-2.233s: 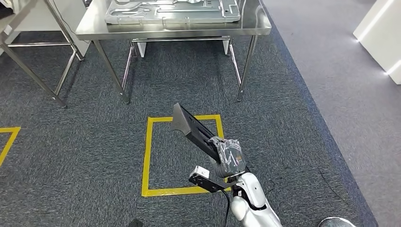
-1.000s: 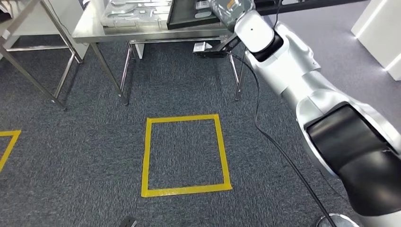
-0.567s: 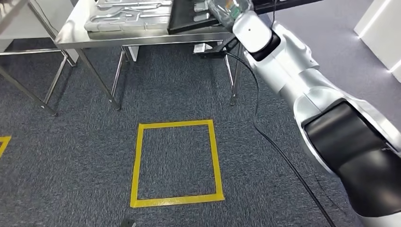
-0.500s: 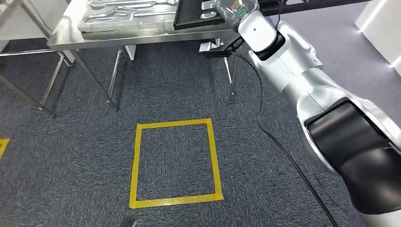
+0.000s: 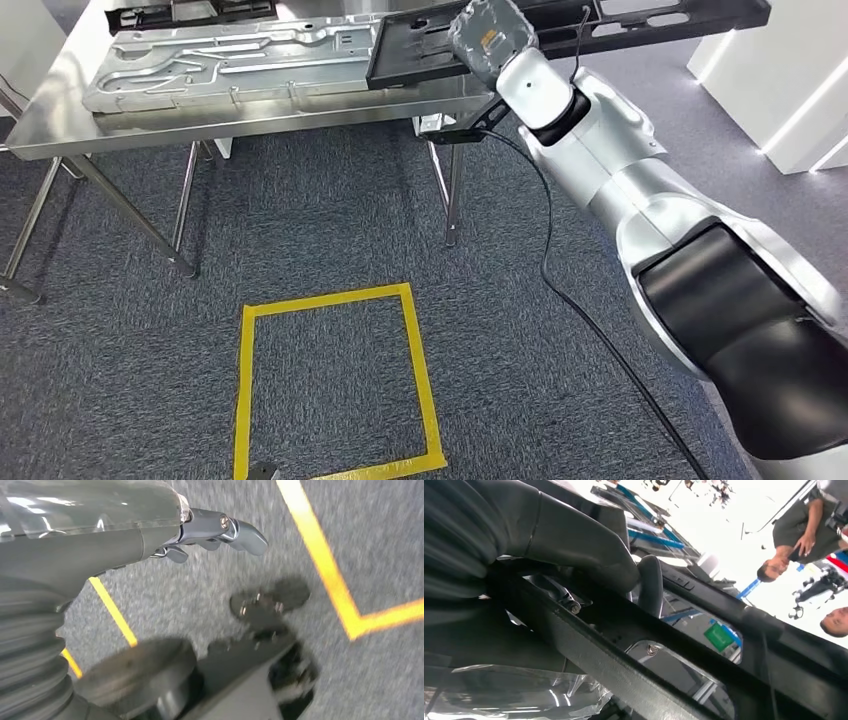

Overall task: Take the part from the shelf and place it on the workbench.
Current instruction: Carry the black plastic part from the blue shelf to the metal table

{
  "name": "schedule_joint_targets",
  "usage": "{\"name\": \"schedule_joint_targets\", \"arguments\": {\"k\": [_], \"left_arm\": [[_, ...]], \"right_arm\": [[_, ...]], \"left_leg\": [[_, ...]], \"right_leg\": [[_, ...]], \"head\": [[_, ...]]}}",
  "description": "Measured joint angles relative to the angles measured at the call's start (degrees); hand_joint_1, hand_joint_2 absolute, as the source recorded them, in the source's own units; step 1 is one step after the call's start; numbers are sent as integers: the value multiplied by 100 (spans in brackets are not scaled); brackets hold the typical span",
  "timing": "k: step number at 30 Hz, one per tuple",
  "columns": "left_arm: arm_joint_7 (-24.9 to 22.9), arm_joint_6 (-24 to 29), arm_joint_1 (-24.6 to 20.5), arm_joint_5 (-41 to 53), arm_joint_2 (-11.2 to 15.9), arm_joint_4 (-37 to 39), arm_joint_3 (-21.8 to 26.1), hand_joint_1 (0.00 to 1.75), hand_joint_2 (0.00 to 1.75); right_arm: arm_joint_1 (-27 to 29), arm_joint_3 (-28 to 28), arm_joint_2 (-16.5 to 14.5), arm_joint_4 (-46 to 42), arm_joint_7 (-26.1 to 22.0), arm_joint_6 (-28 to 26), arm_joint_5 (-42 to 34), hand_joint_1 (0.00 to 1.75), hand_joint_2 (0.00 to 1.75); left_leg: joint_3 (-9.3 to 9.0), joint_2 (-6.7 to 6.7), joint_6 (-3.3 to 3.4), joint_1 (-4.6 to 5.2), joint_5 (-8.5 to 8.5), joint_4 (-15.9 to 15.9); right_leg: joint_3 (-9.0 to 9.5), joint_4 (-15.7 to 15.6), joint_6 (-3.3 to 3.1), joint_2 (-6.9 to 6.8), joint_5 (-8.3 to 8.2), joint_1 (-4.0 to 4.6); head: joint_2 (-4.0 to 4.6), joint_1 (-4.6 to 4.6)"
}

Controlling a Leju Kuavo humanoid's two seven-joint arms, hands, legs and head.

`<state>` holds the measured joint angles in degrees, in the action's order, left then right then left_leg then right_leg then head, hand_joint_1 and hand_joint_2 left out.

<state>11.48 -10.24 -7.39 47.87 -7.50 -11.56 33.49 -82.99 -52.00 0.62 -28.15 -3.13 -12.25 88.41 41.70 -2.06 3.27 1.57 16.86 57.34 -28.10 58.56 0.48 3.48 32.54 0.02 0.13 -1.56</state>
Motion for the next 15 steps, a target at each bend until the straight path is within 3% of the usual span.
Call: {"name": "schedule_joint_targets", "arguments": {"k": [2, 4, 5, 6, 7, 9, 10, 12, 15], "left_arm": [[1, 1, -20, -9, -6, 0, 14, 0, 175], [1, -1, -33, -11, -14, 0, 32, 0, 175], [0, -3, -35, -11, -19, 0, 38, 0, 175], [-2, -5, -30, -11, -22, 0, 43, 0, 175], [-4, -10, -24, -11, -26, 0, 46, 0, 175], [-10, -20, -13, -15, -39, 0, 58, 0, 175], [-14, -24, -15, -17, -46, 0, 67, 0, 175], [-20, -35, -23, -20, -55, 0, 87, 0, 175], [-22, -56, -22, -20, -58, 0, 98, 0, 175]], "right_arm": [[-31, 4, 4, 5, 4, -5, 0, 175, 175], [-32, 0, 3, 18, -7, -1, 1, 175, 175], [-12, -2, 3, 28, -20, 6, 1, 175, 175], [11, -4, 3, 41, -37, 14, 2, 175, 175], [30, -4, 4, 55, -54, 21, 3, 175, 175], [44, -4, 4, 80, -76, 26, 5, 175, 175], [44, -5, -2, 89, -85, 23, 8, 175, 175], [46, -6, -21, 109, -96, 18, 11, 175, 175], [41, -7, -43, 153, -107, 17, 13, 175, 175]], "left_leg": [[-67, 29, 37, -19, 52, -58], [-101, 59, 56, -23, 125, -54], [-117, 68, 52, -27, 162, -40], [-133, 71, 45, -33, 203, -15], [-149, 70, 35, -41, 248, 23], [-166, 62, -2, -48, 339, 117], [-163, 57, -28, -45, 374, 161], [-157, 56, -62, -33, 414, 197], [-175, 60, -69, -29, 434, 187]], "right_leg": [[-262, 481, 46, -173, 246, 2], [-804, 1281, 87, -262, 498, -21], [-1039, 1554, 107, -272, 507, -40], [-1180, 1621, 126, -279, 392, -59], [-1201, 1442, 138, -286, 156, -74], [-1017, 701, 134, -308, -388, -86], [-919, 387, 113, -314, -562, -82], [-837, 142, 73, -311, -642, -66], [-813, 110, 46, -295, -648, -55]], "head": [[0, 2], [0, 1], [0, 1], [0, 1], [0, 1], [0, 1], [0, 1], [0, 1], [0, 1]]}}
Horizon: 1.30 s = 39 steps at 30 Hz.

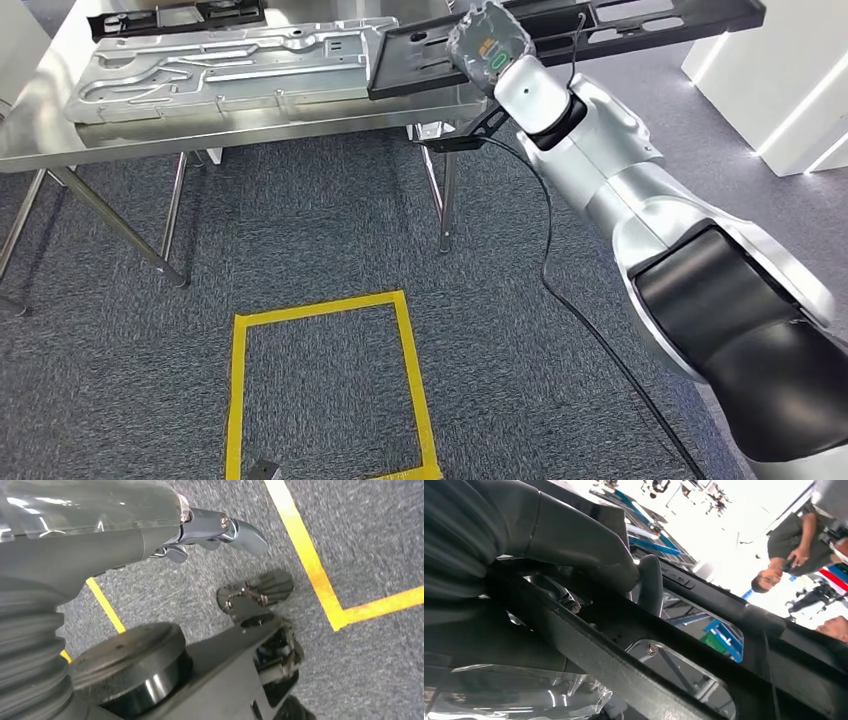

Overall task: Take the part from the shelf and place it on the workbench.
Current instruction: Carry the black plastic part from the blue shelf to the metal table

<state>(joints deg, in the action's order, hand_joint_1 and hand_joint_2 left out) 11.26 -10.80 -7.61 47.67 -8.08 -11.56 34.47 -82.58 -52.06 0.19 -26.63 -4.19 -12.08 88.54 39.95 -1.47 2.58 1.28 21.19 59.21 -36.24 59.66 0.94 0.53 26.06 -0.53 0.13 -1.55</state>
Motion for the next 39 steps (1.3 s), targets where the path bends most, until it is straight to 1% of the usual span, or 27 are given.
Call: {"name": "schedule_joint_targets", "arguments": {"k": [4, 12, 13, 15, 16, 17, 18, 19, 21, 22, 23, 24, 25, 26, 27, 28, 30, 32, 33, 34, 35, 36, 37, 38, 39], "left_arm": [[-2, -34, -3, 4, -1, 0, 20, 0, 175], [-15, -84, -8, 36, -11, 0, 35, 0, 175], [-15, -87, -9, 38, -11, 0, 36, 0, 175], [-9, -99, -13, 49, -10, 0, 37, 0, 175], [-3, -108, -12, 56, -13, 0, 37, 0, 175], [3, -117, -12, 62, -16, 0, 37, 0, 175], [8, -125, -13, 66, -19, 0, 37, 0, 175], [10, -130, -15, 68, -22, 0, 38, 0, 175], [11, -137, -21, 70, -25, 0, 40, 0, 175], [11, -138, -15, 70, -27, 0, 42, 0, 175], [13, -140, -4, 70, -30, 0, 43, 0, 175], [15, -142, 8, 70, -35, 0, 44, 0, 175], [19, -144, 17, 70, -42, 0, 44, 0, 175], [22, -147, 22, 70, -48, 0, 45, 0, 175], [26, -149, 20, 72, -51, 0, 46, 0, 175], [32, -151, 16, 73, -53, 0, 46, 0, 175], [42, -151, 13, 77, -56, 0, 48, 0, 175], [47, -149, 24, 79, -52, 0, 50, 0, 175], [50, -148, 28, 79, -50, 0, 51, 0, 175], [54, -145, 30, 79, -47, 0, 52, 0, 175], [56, -144, 32, 79, -49, 0, 55, 0, 175], [56, -142, 35, 79, -49, 0, 58, 0, 175], [55, -140, 43, 80, -49, 0, 62, 0, 175], [53, -140, 52, 81, -49, 0, 66, 0, 175], [51, -140, 59, 83, -49, 0, 70, 0, 175]], "right_arm": [[3, -3, -53, 76, -52, -4, 0, 175, 175], [120, -38, -222, 256, -1, -69, 0, 175, 175], [122, -39, -234, 272, 5, -70, 0, 175, 175], [113, -39, -256, 304, 54, -45, 0, 175, 175], [100, -39, -268, 322, 95, -15, 0, 175, 175], [71, -38, -279, 346, 135, 19, 0, 175, 175], [26, -38, -289, 372, 163, 49, 0, 175, 175], [-26, -37, -295, 399, 178, 69, -1, 175, 175], [-120, -29, -302, 461, 176, 86, -3, 175, 175], [-140, -23, -303, 492, 169, 91, -5, 175, 175], [-149, -17, -303, 522, 161, 95, -6, 175, 175], [-153, -12, -303, 547, 154, 98, -7, 175, 175], [-159, -8, -303, 566, 150, 98, -7, 175, 175], [-169, -5, -303, 582, 147, 95, -6, 175, 175], [-180, -4, -308, 594, 146, 91, -5, 175, 175], [-186, -3, -314, 606, 146, 86, -5, 175, 175], [-191, -1, -321, 633, 149, 74, -4, 175, 175], [-193, 3, -317, 656, 156, 62, -5, 175, 175], [-195, 5, -317, 665, 160, 55, -6, 175, 175], [-193, 7, -319, 671, 161, 48, -7, 175, 175], [-185, 7, -319, 682, 161, 42, -7, 175, 175], [-170, 7, -319, 694, 158, 38, -8, 175, 175], [-147, 7, -319, 708, 156, 36, -9, 175, 175], [-121, 7, -318, 722, 152, 35, -11, 175, 175], [-98, 8, -318, 735, 149, 34, -14, 175, 175]], "left_leg": [[-23, 6, -43, -3, -6, -26], [-27, 13, -59, -17, -9, -39], [-23, 11, -49, -7, -2, -28], [-49, 11, -2, 9, 25, -60], [-105, 18, 24, 0, 22, -123], [-175, 27, 47, -17, 15, -206], [-243, 37, 63, -35, 1, -277], [-292, 47, 74, -48, -2, -315], [-328, 58, 87, -48, 43, -301], [-348, 60, 80, -50, 78, -280], [-372, 58, 67, -55, 119, -251], [-397, 55, 49, -60, 167, -211], [-419, 51, 25, -66, 224, -158], [-432, 49, -5, -68, 287, -101], [-439, 48, -38, -65, 349, -39], [-445, 47, -72, -63, 399, 2], [-470, 44, -136, -64, 461, 15], [-502, 49, -195, -73, 521, 32], [-455, 58, -230, -81, 580, 168], [-334, 67, -266, -99, 668, 419], [-134, 77, -303, -118, 766, 778], [120, 86, -331, -139, 851, 1170], [351, 94, -351, -154, 864, 1463], [512, 101, -364, -165, 767, 1580], [567, 105, -368, -176, 553, 1467]], "right_leg": [[4, 1, -26, 18, 3, 5], [5, 1, -38, 18, 10, 3], [10, -12, -30, 18, 6, -6], [46, -66, -1, 18, 3, -16], [78, -82, 17, 15, 3, -19], [81, -37, 30, 10, 39, -14], [28, 107, 41, 7, 122, -11], [-97, 374, 52, 2, 253, -16], [-489, 1084, 85, 0, 552, -29], [-639, 1331, 102, -5, 604, -40], [-698, 1389, 117, -11, 547, -52], [-644, 1225, 127, -18, 388, -66], [-492, 874, 135, -27, 165, -80], [-327, 530, 127, -31, -3, -82], [-190, 246, 103, -27, -105, -76], [-104, 82, 69, -23, -134, -62], [-54, 23, -19, -12, -71, -30], [37, -20, -85, -17, -30, -49], [100, -52, -113, -20, -8, -66], [173, -79, -137, -24, 23, -79], [241, -96, -153, -27, 68, -79], [309, -105, -160, -27, 120, -78], [381, -109, -156, -25, 180, -78], [461, -111, -149, -23, 248, -79], [549, -113, -138, -21, 323, -80]], "head": [[0, 0], [0, 0], [0, 0], [0, -1], [0, -1], [0, -1], [0, -1], [0, 0], [0, 0], [0, 0], [0, 0], [0, 0], [0, 0], [0, -1], [0, -2], [0, -2], [0, -3], [0, -3], [0, -4], [0, -5], [0, -5], [0, -6], [0, -6], [0, -6], [0, -7]]}}
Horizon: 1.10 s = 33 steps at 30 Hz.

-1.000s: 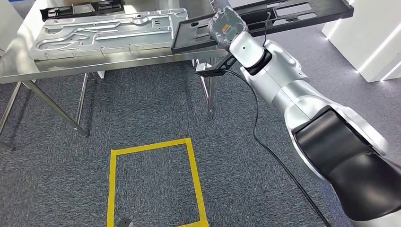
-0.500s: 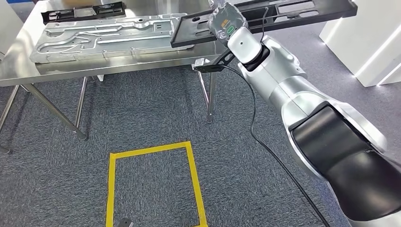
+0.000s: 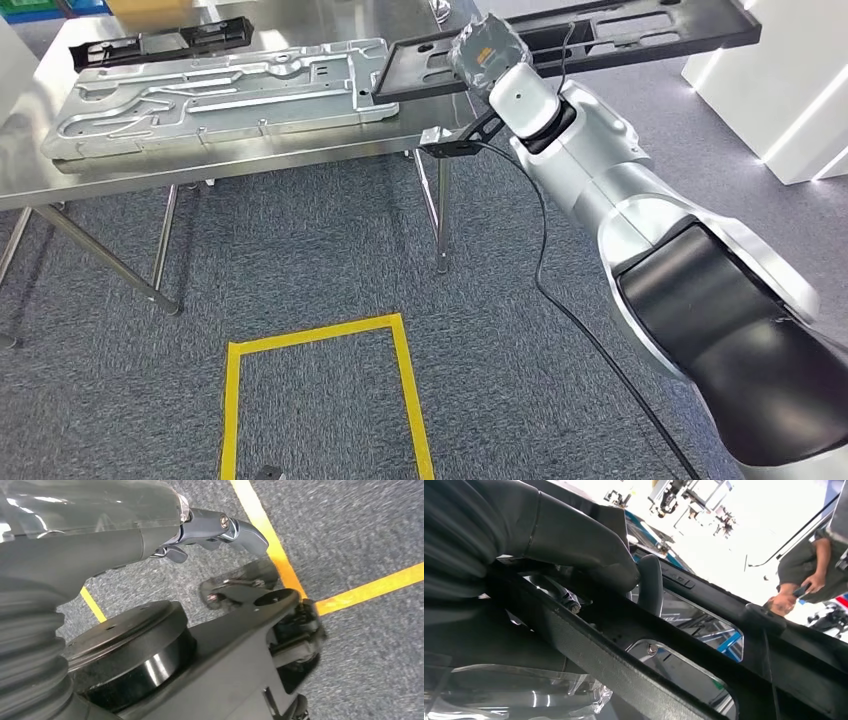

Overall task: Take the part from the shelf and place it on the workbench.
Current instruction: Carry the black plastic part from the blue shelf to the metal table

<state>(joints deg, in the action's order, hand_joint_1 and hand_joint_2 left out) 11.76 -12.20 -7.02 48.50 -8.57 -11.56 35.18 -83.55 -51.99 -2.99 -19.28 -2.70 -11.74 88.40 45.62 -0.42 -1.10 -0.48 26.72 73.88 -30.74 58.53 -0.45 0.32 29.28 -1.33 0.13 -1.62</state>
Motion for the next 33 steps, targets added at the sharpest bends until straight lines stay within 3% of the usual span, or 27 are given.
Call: {"name": "schedule_joint_targets", "arguments": {"k": [2, 3, 4, 7, 9, 11, 13, 15, 16, 17, 19, 20, 21, 23, 27, 29, 31, 33], "left_arm": [[-7, 0, 2, 4, 0, 0, 5, 0, 175], [-11, -1, -1, 9, -1, 1, 7, 0, 175], [-14, -1, -10, 14, -1, 2, 9, 0, 175], [-26, -2, -26, 25, -3, 4, 14, 0, 175], [-28, -4, -28, 31, 0, 3, 17, 0, 175], [-28, -9, -37, 36, 1, 2, 20, 0, 175], [-31, -12, -38, 44, -6, 2, 21, 0, 175], [-34, -17, -27, 53, -13, 2, 23, 0, 175], [-37, -19, -21, 62, -16, 2, 24, 0, 175], [-40, -22, -14, 72, -23, 3, 25, 0, 175], [-47, -26, -12, 91, -49, 14, 27, 0, 175], [-53, -28, -17, 95, -60, 20, 29, 0, 175], [-57, -30, -22, 98, -67, 24, 30, 0, 175], [-63, -30, -25, 102, -56, 22, 33, 0, 175], [-51, -31, -38, 105, -55, 20, 34, 0, 175], [-51, -31, -38, 105, -55, 20, 34, 0, 175], [-51, -31, -39, 105, -55, 20, 34, 0, 175], [-56, -31, -22, 117, -55, 20, 35, 0, 175]], "right_arm": [[26, 4, 0, 16, -3, -2, -3, 175, 175], [25, 8, 6, 23, 2, -4, -3, 175, 175], [22, 12, 10, 30, 6, -9, -3, 175, 175], [39, 27, 17, 47, 37, -28, -7, 175, 175], [84, 60, 15, 52, 99, -43, -16, 175, 175], [177, 104, 1, 53, 179, -82, -30, 175, 175], [349, 136, -26, 60, 255, -124, -40, 175, 175], [540, 150, -64, 71, 332, -142, -44, 175, 175], [616, 155, -85, 78, 370, -149, -45, 175, 175], [677, 163, -103, 85, 409, -157, -45, 175, 175], [769, 178, -138, 103, 469, -183, -45, 175, 175], [801, 185, -158, 110, 487, -193, -45, 175, 175], [822, 192, -191, 112, 499, -202, -46, 175, 175], [827, 213, -247, 109, 520, -205, -49, 175, 175], [799, 237, -313, 100, 569, -205, -47, 175, 175], [798, 237, -316, 100, 570, -205, -46, 175, 175], [803, 237, -331, 103, 574, -204, -43, 175, 175], [853, 238, -365, 109, 591, -198, -25, 175, 175]], "left_leg": [[-151, 1, 13, -15, -580, -702], [-273, 0, 30, 0, -762, -1001], [-395, 2, 65, 25, -819, -1226], [-657, 6, 216, 78, -554, -1481], [-796, -2, 300, 65, -438, -1565], [-951, -7, 357, 60, -330, -1612], [-1148, -21, 390, 65, -175, -1623], [-1396, -60, 400, 73, 2, -1625], [-1526, -79, 398, 78, 94, -1627], [-1637, -91, 391, 81, 188, -1632], [-1825, -112, 357, 95, 370, -1635], [-1896, -123, 331, 98, 448, -1664], [-1954, -129, 300, 104, 455, -1636], [-2012, -122, 244, 121, 385, -1505], [-1672, -53, 154, 92, 267, -763], [-1611, -50, 142, 83, 280, -679], [-1481, -48, 113, 62, 357, -521], [-1114, -30, 36, 1, 705, -332]], "right_leg": [[204, -18, 34, 7, 164, -6], [296, -48, 62, 13, 233, -9], [374, -94, 98, 21, 286, -12], [450, -72, 230, 28, 263, -21], [147, 453, 270, 12, 61, -28], [-414, 1186, 260, -1, 27, -22], [-928, 1607, 260, -2, 325, 1], [-1209, 1502, 244, -2, 523, 27], [-1249, 1242, 215, -1, 419, 48], [-1233, 873, 171, -4, 103, 79], [-1154, 207, 89, 18, -681, 146], [-1109, 33, 59, 34, -927, 170], [-1061, -38, 35, 56, -994, 178], [-885, -90, -21, 70, -901, 149], [-592, -156, -97, 32, -763, 83], [-577, -160, -97, 33, -750, 81], [-539, -167, -92, 37, -722, 79], [-378, -176, -63, 46, -586, 58]], "head": [[0, 1], [0, 2], [0, 1], [0, 2], [0, 5], [0, 7], [0, 7], [0, 7], [0, 7], [0, 7], [0, 7], [0, 7], [0, 7], [0, 8], [1, 0], [0, 1], [0, 2], [0, 2]]}}
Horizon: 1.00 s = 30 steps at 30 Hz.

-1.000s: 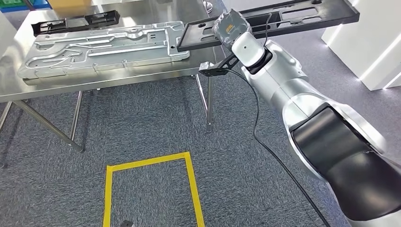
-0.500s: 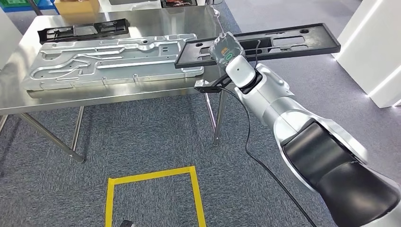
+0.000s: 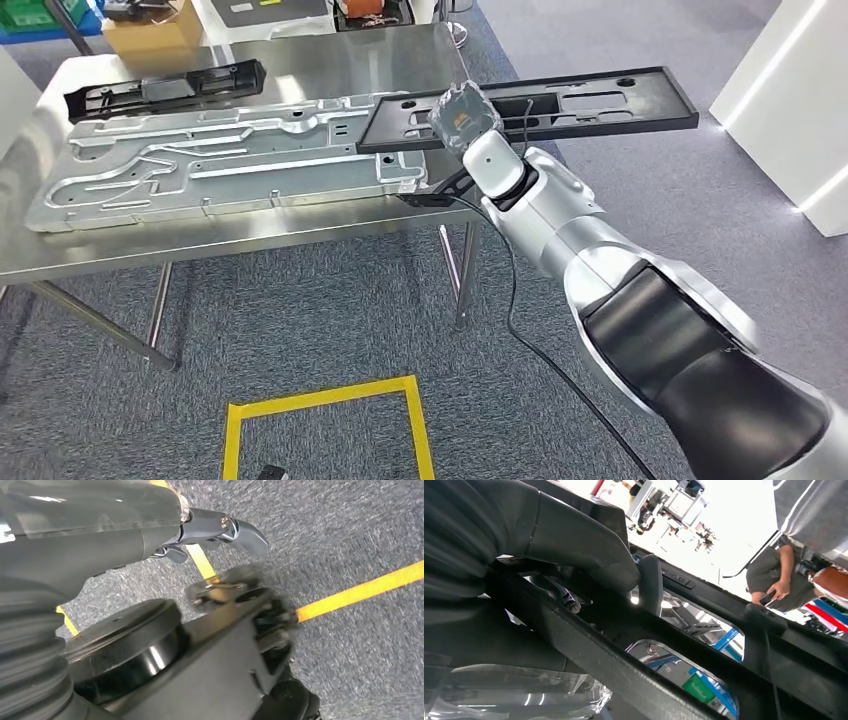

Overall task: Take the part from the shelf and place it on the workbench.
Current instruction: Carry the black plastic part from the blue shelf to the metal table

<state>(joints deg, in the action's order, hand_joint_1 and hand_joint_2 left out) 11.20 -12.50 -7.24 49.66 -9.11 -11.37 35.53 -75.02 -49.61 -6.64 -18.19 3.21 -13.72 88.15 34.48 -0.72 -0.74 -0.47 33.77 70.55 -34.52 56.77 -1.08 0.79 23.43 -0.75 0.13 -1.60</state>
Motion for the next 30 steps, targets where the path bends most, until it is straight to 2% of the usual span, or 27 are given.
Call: {"name": "schedule_joint_targets", "arguments": {"k": [1, 2, 3, 4, 5, 6, 8, 9, 10, 11, 13, 14, 15, 16, 17, 19, 20, 21, 22, 23, 24, 26, 27, 28, 29, 30], "left_arm": [[-5, 0, 17, 11, 0, 0, 1, 0, 175], [-11, 0, 36, 22, -1, 0, 2, 0, 175], [-18, -3, 55, 32, -7, 2, 3, 0, 175], [-22, -6, 62, 36, -12, 3, 3, 0, 175], [-25, -10, 64, 37, -18, 4, 3, 0, 175], [-27, -13, 61, 38, -23, 5, 3, 0, 175], [-29, -15, 36, 39, -23, 4, 3, 0, 175], [-28, -15, 23, 39, -23, 4, 4, 0, 175], [-28, -15, 13, 39, -22, 4, 5, 0, 175], [-28, -15, 5, 39, -22, 4, 6, 0, 175], [-28, -17, -4, 39, -24, 4, 9, 0, 175], [-32, -21, -2, 42, -25, 4, 9, 0, 175], [-36, -25, 6, 46, -28, 4, 10, 0, 175], [-41, -29, 16, 51, -31, 4, 10, 0, 175], [-45, -32, 25, 56, -38, 4, 11, 0, 175], [-50, -34, 38, 68, -66, 13, 13, 0, 175], [-52, -35, 28, 72, -82, 20, 13, 0, 175], [-58, -37, 19, 76, -94, 27, 14, 0, 175], [-63, -38, 5, 79, -101, 33, 14, 0, 175], [-67, -36, -8, 79, -98, 32, 14, 0, 175], [-69, -34, -10, 80, -96, 32, 14, 0, 175], [-68, -31, -14, 78, -91, 31, 14, 0, 175], [-66, -28, -11, 75, -90, 31, 14, 0, 175], [-65, -25, -4, 73, -88, 31, 14, 0, 175], [-63, -22, 7, 72, -86, 31, 14, 0, 175], [-61, -20, 20, 72, -84, 31, 14, 0, 175]], "right_arm": [[39, 0, -17, 3, 12, 6, 11, 175, 175], [77, 1, -34, 6, 25, 12, 21, 175, 175], [110, 1, -47, 10, 36, 18, 28, 175, 175], [123, 0, -58, 13, 42, 22, 31, 175, 175], [132, 1, -67, 15, 48, 26, 33, 175, 175], [136, 1, -73, 18, 53, 29, 34, 175, 175], [122, 3, -79, 17, 63, 32, 35, 175, 175], [109, 3, -80, 15, 68, 32, 35, 175, 175], [98, 4, -81, 14, 73, 32, 36, 175, 175], [97, 4, -81, 13, 77, 33, 36, 175, 175], [122, 4, -82, 16, 79, 36, 37, 175, 175], [143, 4, -81, 19, 79, 40, 37, 175, 175], [160, 4, -80, 21, 79, 45, 37, 175, 175], [170, 4, -79, 24, 80, 50, 38, 175, 175], [176, 4, -73, 28, 82, 54, 38, 175, 175], [198, 5, -57, 41, 87, 57, 39, 175, 175], [214, 5, -49, 49, 89, 59, 39, 175, 175], [231, 6, -45, 54, 89, 60, 39, 175, 175], [236, 9, -45, 54, 91, 59, 39, 175, 175], [232, 15, -46, 48, 94, 58, 39, 175, 175], [224, 22, -48, 43, 99, 55, 39, 175, 175], [219, 33, -52, 37, 106, 52, 40, 175, 175], [238, 34, -56, 38, 107, 53, 41, 175, 175], [267, 34, -61, 38, 106, 55, 42, 175, 175], [303, 34, -66, 38, 106, 59, 42, 175, 175], [337, 34, -67, 39, 105, 63, 42, 175, 175]], "left_leg": [[169, 15, -48, -39, 83, -103], [287, 31, -91, -79, -5, -357], [325, 58, -121, -110, -344, -741], [293, 88, -100, -112, -714, -1021], [251, 112, -60, -100, -990, -1198], [216, 131, -2, -84, -1120, -1278], [103, 121, 126, -53, -1073, -1294], [45, 112, 180, -49, -1039, -1309], [-20, 105, 228, -39, -1002, -1313], [-77, 101, 265, -31, -954, -1319], [-196, 88, 319, 0, -832, -1319], [-272, 73, 336, 18, -760, -1319], [-364, 54, 348, 37, -680, -1319], [-467, 33, 354, 56, -596, -1320], [-577, 18, 354, 73, -506, -1321], [-770, -4, 341, 92, -321, -1333], [-850, -17, 321, 96, -238, -1361], [-933, -28, 300, 96, -192, -1389], [-1006, -35, 264, 101, -198, -1399], [-1010, -34, 227, 104, -245, -1355], [-956, -25, 194, 106, -360, -1178], [-569, -10, 140, 100, -536, -526], [-314, -5, 123, 82, -494, -182], [-68, -2, 104, 63, -316, 56], [140, 0, 76, 42, -37, 159], [300, 4, 41, 20, 242, 133]], "right_leg": [[124, -2, 27, 4, 107, -19], [252, -2, 61, 4, 222, -39], [367, 7, 100, 8, 328, -53], [430, 10, 141, 17, 402, -56], [483, 5, 188, 26, 469, -57], [534, 24, 241, 32, 509, -57], [558, 142, 326, 21, 504, -78], [478, 333, 344, 6, 453, -89], [304, 601, 346, -8, 427, -96], [55, 942, 343, -22, 452, -95], [-494, 1574, 331, -36, 696, -66], [-714, 1730, 322, -38, 861, -48], [-861, 1726, 303, -38, 973, -25], [-936, 1566, 267, -39, 975, 6], [-950, 1260, 203, -39, 804, 51], [-889, 495, 41, -21, -44, 174], [-842, 230, -26, -7, -407, 228], [-793, 72, -74, 7, -628, 261], [-735, 23, -108, 15, -623, 271], [-639, -22, -135, 5, -555, 254], [-533, -82, -161, 2, -501, 230], [-291, -195, -182, 3, -389, 180], [-170, -233, -179, 5, -309, 168], [-49, -257, -169, 9, -219, 155], [77, -269, -150, 12, -119, 139], [208, -273, -130, 14, -12, 123]], "head": [[1, 0], [1, 0], [1, 1], [1, 1], [0, 1], [0, 1], [0, 1], [0, 1], [0, 1], [0, 2], [0, 2], [0, 2], [0, 2], [0, 2], [0, 2], [0, 0], [0, 3], [0, 8], [0, 13], [0, 19], [0, 20], [0, 18], [0, 18], [0, 17], [0, 17], [0, 17]]}}
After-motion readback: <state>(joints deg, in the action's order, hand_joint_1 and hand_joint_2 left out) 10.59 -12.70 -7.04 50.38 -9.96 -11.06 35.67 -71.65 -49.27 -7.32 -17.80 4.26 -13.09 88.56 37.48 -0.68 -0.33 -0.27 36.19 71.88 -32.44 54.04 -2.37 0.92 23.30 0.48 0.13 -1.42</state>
